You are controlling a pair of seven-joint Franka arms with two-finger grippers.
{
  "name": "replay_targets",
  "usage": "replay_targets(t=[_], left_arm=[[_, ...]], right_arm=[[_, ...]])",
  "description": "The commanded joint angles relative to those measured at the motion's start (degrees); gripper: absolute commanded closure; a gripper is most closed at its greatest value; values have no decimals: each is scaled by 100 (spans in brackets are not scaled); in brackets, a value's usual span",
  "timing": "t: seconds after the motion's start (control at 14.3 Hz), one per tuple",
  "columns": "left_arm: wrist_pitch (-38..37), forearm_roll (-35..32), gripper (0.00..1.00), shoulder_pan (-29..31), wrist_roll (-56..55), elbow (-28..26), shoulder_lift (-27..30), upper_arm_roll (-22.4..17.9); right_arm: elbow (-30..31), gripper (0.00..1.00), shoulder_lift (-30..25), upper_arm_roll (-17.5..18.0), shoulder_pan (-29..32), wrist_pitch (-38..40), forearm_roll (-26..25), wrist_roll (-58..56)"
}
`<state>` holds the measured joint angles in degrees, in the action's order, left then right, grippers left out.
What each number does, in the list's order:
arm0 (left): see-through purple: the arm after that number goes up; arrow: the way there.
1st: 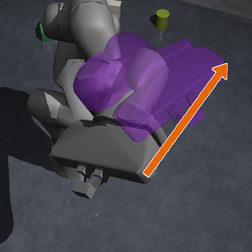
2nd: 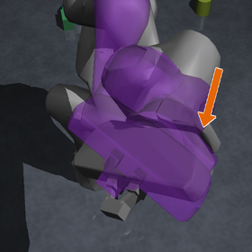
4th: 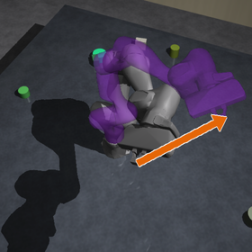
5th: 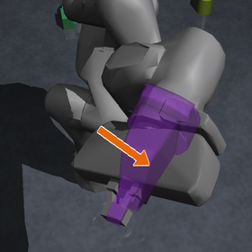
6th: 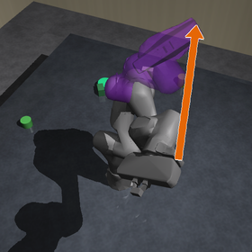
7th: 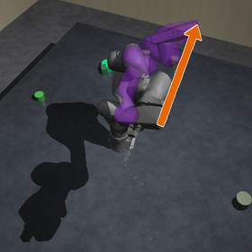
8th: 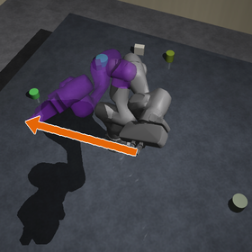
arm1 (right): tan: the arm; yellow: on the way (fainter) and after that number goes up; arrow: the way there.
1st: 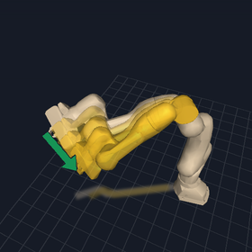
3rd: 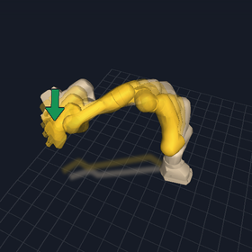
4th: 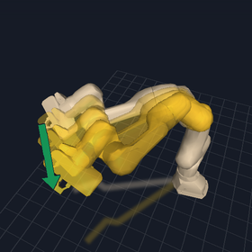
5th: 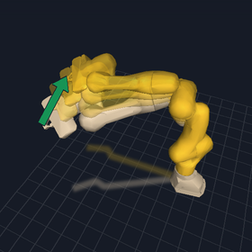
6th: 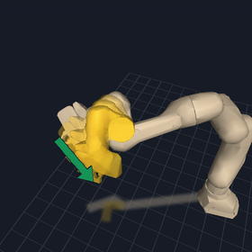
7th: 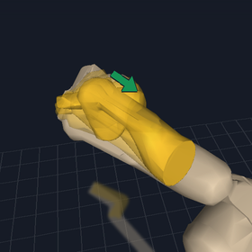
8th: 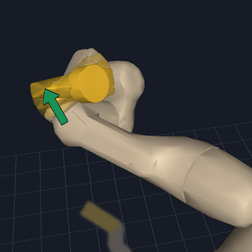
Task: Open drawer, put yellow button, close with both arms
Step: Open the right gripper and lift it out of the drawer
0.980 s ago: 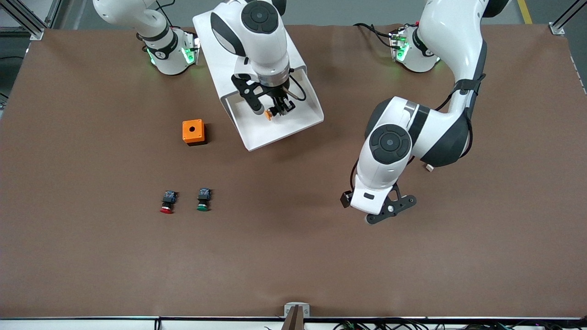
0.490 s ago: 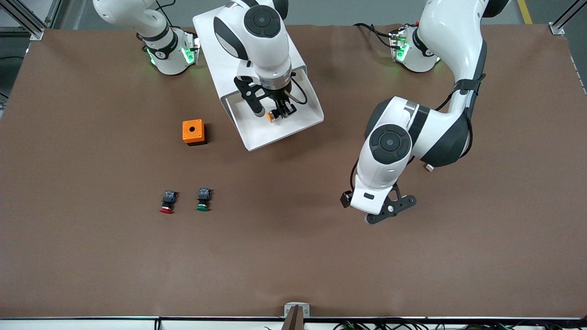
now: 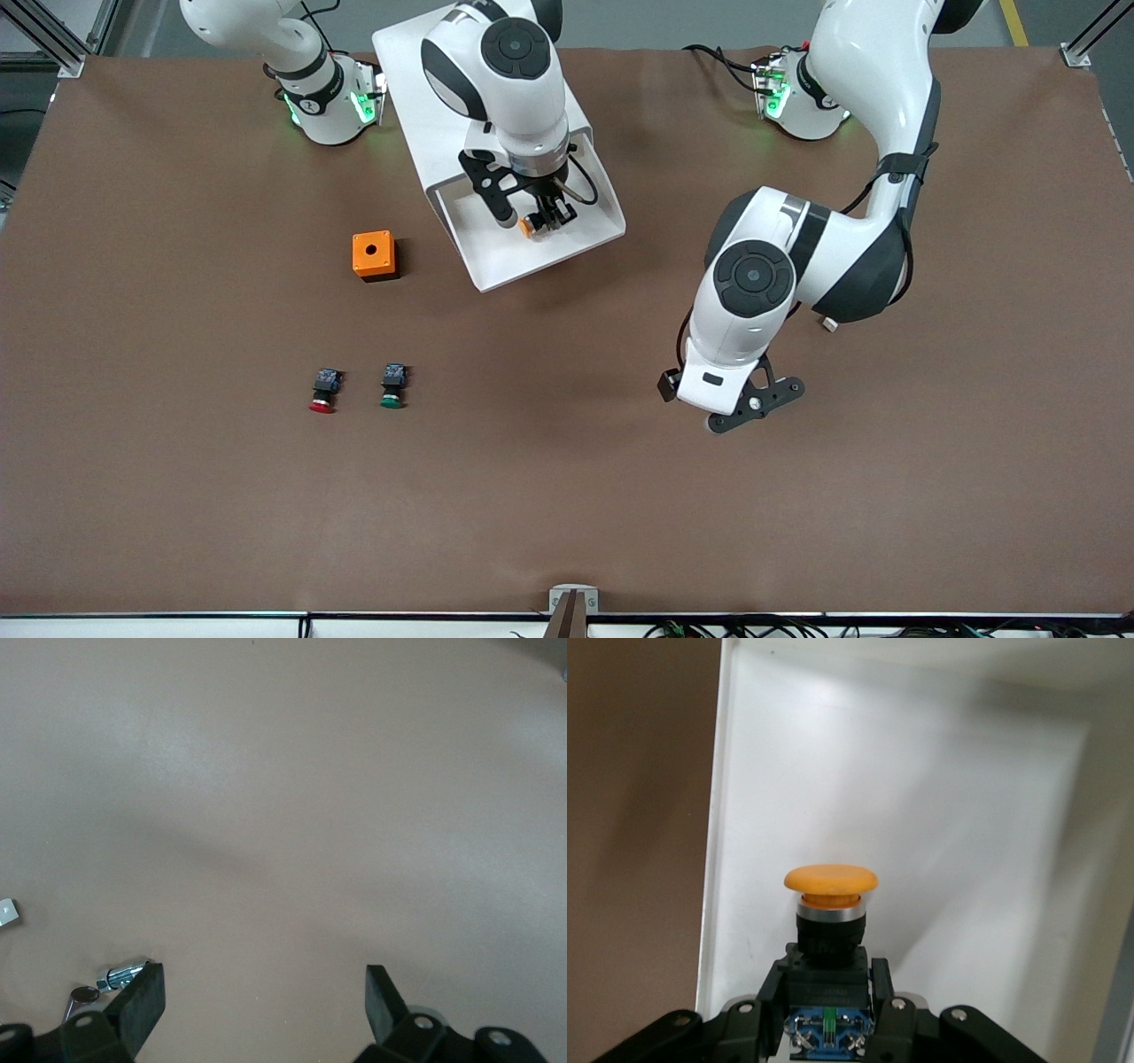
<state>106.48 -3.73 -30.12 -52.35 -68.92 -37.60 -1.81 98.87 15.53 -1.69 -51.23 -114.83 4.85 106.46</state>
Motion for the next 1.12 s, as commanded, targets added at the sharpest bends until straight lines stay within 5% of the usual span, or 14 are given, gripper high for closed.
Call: replay_targets(t=[0.0, 0.07, 0.14, 0.63, 1.05], left_arm=[[-22, -93, 1, 24, 85, -209, 209, 49], [-13, -93, 1, 24, 85, -209, 209, 49], [-13, -93, 1, 24, 85, -209, 209, 49], [-22, -93, 1, -55, 85, -411, 323, 93], [-232, -84, 1, 24, 58, -491, 411, 628]], right_arm=[[-148, 73, 73, -59, -88, 31, -63, 147], [-166, 24, 108, -59, -88, 39, -63, 156], [-175, 0, 134, -59, -97, 40, -72, 156], [-280, 0, 178, -59, -88, 40, -81, 68], [-596, 0, 170, -95, 201, 232, -81, -625]])
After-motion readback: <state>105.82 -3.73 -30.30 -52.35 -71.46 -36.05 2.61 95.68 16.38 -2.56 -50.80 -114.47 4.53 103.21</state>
